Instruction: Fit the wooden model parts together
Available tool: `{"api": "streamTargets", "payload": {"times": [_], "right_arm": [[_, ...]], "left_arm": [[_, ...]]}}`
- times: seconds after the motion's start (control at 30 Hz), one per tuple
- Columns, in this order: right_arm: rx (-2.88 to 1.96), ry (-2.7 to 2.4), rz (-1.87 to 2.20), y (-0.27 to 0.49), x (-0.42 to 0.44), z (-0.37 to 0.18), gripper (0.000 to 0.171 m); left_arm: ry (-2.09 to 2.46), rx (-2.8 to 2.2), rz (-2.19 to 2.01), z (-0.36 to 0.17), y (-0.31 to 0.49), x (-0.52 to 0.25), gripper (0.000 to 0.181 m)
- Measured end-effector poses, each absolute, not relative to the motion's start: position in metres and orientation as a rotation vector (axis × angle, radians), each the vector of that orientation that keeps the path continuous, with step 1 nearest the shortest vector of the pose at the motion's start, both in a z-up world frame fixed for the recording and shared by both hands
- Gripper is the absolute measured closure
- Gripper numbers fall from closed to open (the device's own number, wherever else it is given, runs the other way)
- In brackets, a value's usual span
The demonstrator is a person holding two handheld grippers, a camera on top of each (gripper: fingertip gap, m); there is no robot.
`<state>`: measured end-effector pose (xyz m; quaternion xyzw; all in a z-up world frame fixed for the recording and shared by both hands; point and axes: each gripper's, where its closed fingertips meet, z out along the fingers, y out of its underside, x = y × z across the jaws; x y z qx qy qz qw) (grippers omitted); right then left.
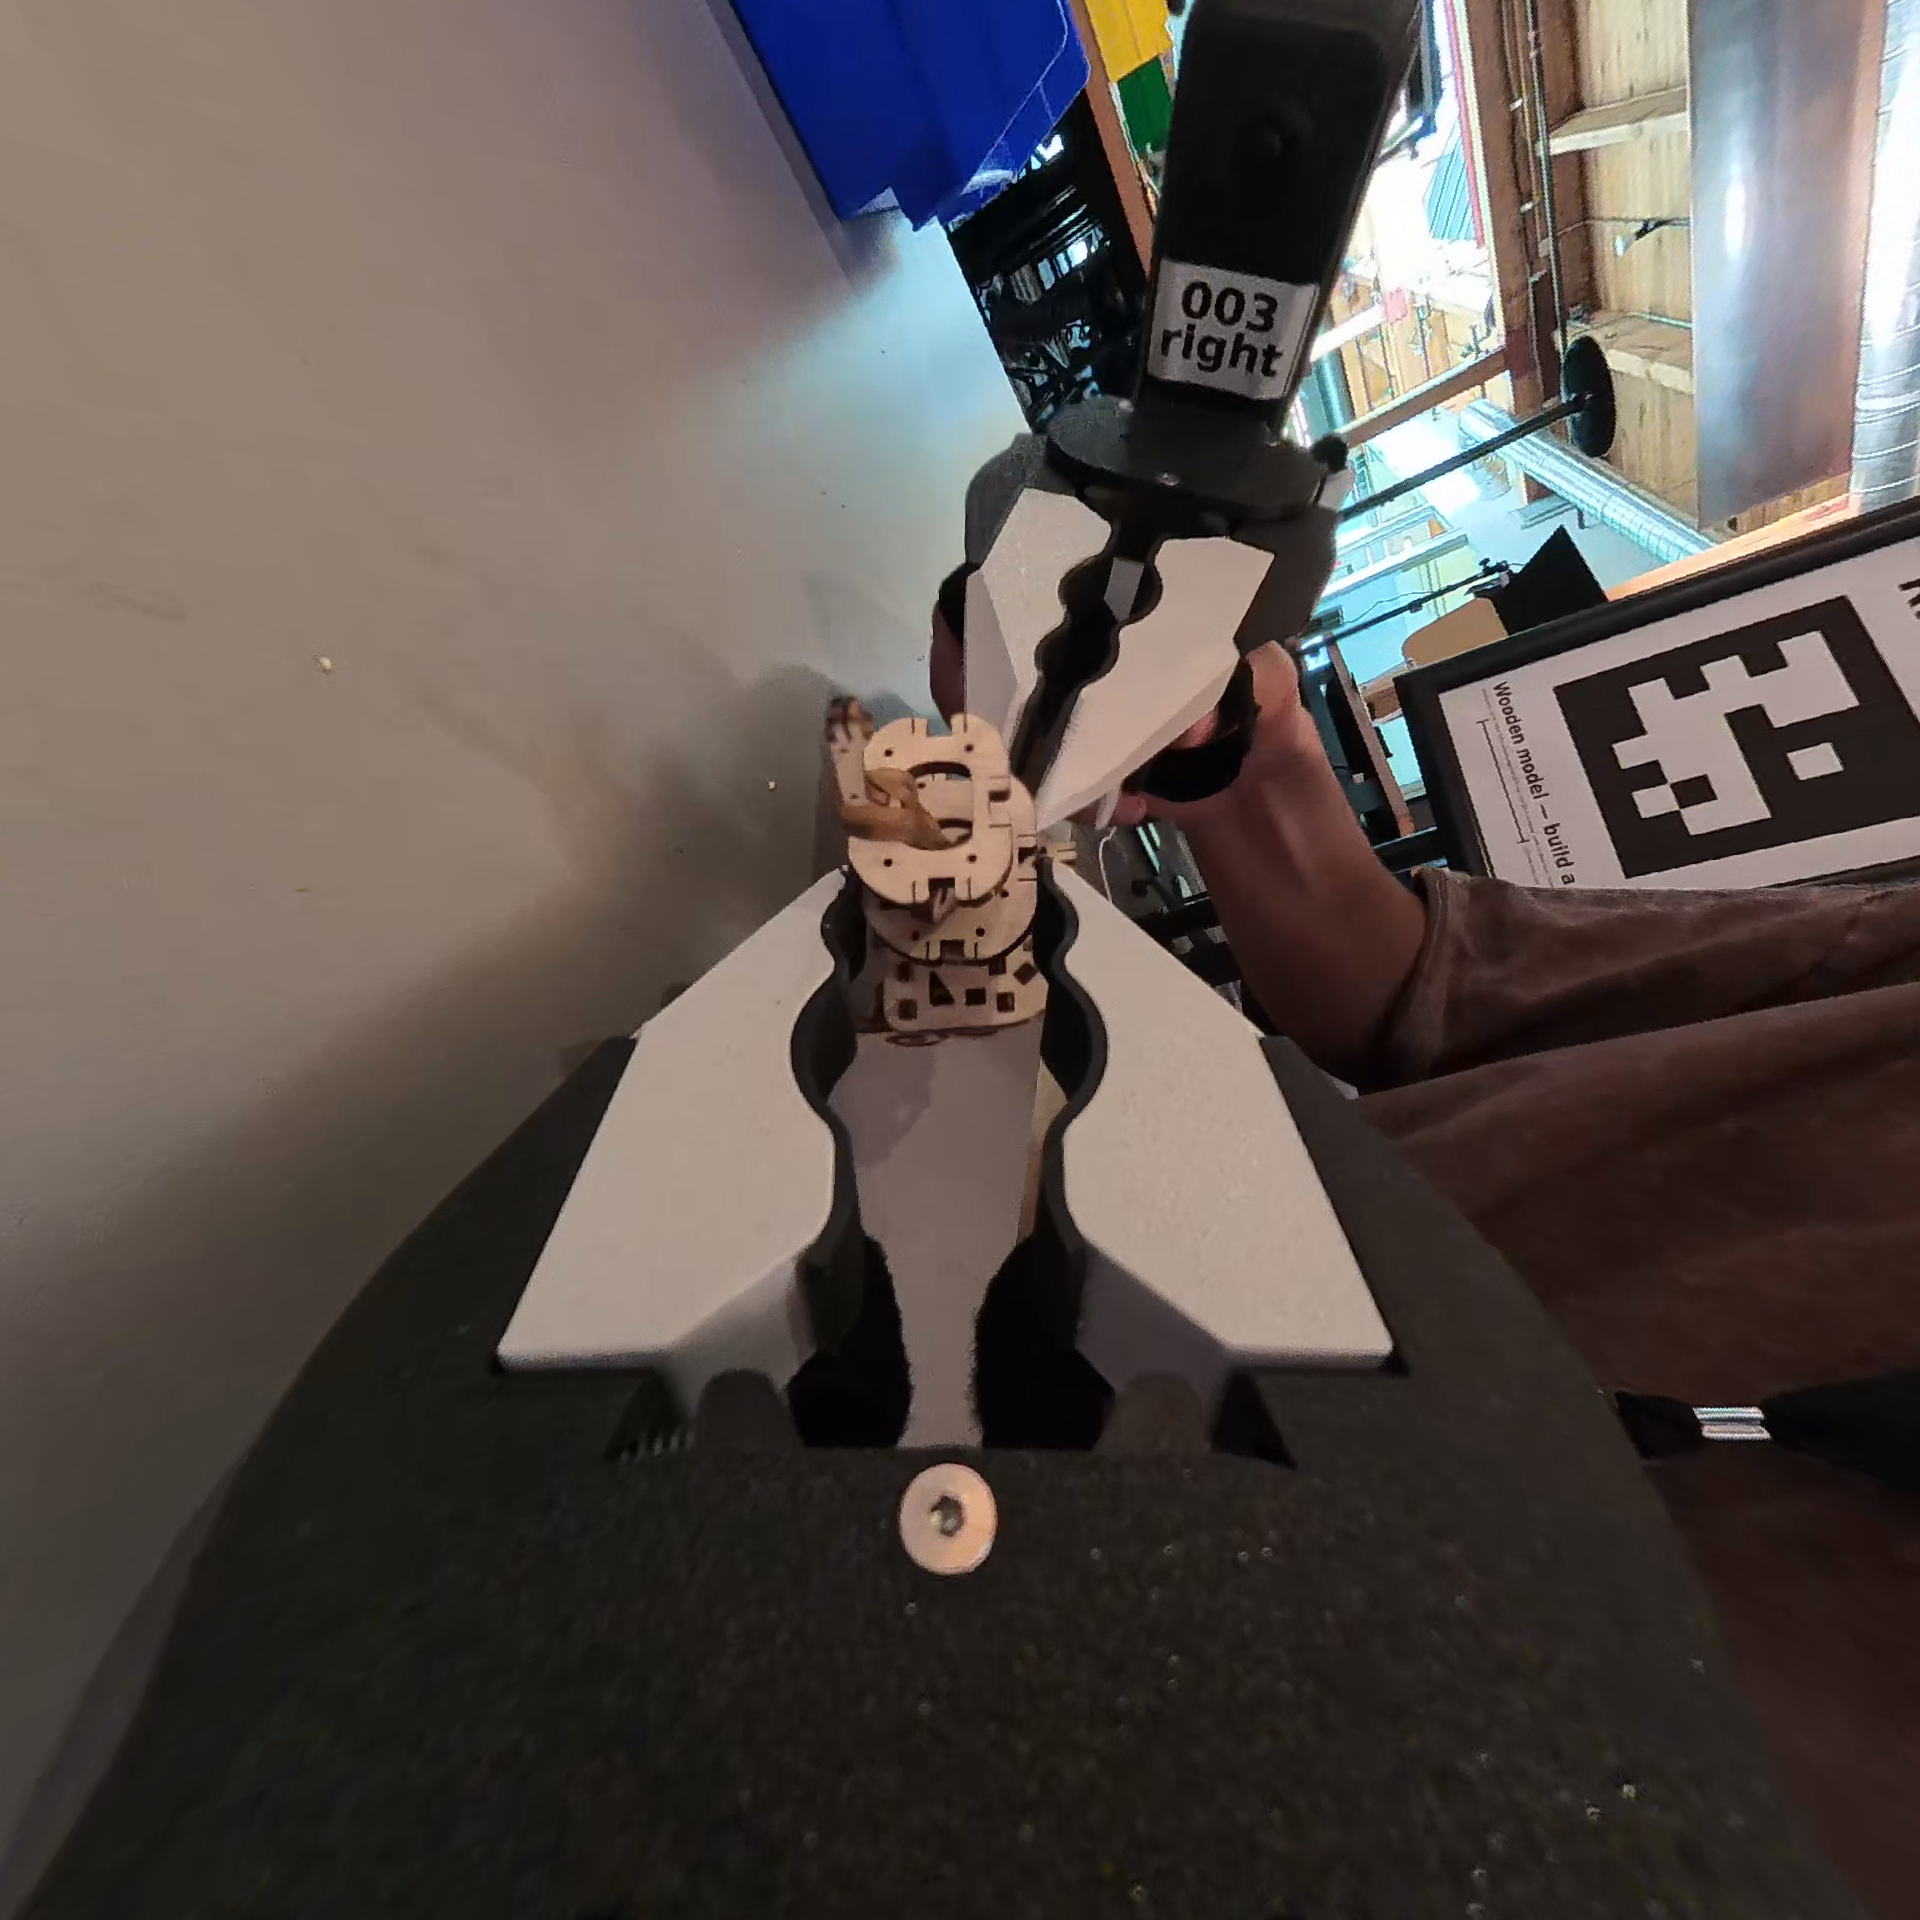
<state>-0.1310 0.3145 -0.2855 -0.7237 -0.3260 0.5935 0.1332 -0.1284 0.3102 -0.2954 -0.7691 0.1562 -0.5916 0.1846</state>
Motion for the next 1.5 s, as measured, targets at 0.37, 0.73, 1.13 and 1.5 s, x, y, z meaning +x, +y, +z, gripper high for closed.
{"api": "streamTargets", "payload": {"times": [0.37,0.73,1.13,1.5], "right_arm": [[-2.079,-0.983,1.829,0.309,-0.136,-0.290,0.169],[-2.087,-0.994,1.916,0.302,-0.138,-0.290,0.168],[-2.078,-1.025,1.927,0.297,-0.143,-0.290,0.169],[-2.154,-1.225,1.873,0.288,-0.147,-0.294,0.169]], "left_arm": [[0.424,-2.138,-1.658,-0.291,0.308,-0.153,0.155],[0.409,-2.129,-1.698,-0.288,0.303,-0.160,0.156],[0.252,-2.137,-1.698,-0.289,0.302,-0.185,0.165],[0.352,-2.127,-1.695,-0.287,0.295,-0.175,0.173]]}}
